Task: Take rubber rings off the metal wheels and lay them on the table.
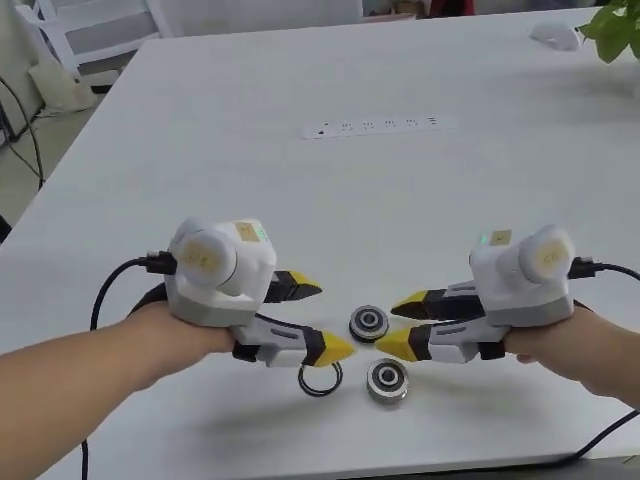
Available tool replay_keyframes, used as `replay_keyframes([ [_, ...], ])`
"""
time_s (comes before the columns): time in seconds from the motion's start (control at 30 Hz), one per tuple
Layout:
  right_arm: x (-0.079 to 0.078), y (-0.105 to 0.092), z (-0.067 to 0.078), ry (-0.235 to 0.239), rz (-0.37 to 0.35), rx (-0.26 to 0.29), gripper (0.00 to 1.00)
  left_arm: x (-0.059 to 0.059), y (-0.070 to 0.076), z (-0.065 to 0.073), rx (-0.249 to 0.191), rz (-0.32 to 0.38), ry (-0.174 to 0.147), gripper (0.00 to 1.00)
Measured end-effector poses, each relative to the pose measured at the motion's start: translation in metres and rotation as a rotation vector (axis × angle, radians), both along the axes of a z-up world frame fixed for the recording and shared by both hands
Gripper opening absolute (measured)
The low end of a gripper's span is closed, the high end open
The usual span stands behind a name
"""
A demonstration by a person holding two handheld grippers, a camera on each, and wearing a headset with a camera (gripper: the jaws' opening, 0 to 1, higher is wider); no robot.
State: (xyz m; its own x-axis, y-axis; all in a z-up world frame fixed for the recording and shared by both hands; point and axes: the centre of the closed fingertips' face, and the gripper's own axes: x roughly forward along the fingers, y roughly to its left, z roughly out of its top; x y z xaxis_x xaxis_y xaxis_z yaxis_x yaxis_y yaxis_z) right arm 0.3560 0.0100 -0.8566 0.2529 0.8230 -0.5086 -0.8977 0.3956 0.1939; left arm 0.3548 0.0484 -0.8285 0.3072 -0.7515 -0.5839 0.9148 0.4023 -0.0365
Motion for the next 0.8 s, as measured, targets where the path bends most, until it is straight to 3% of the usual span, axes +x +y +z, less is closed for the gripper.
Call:
replay_keyframes([
  [0.8, -0.003, 0.002, -0.002, -0.001, 0.009, 0.002, 0.32, 0.005, -0.027, -0.014, -0.010, -0.008, 0.033, 0.33],
])
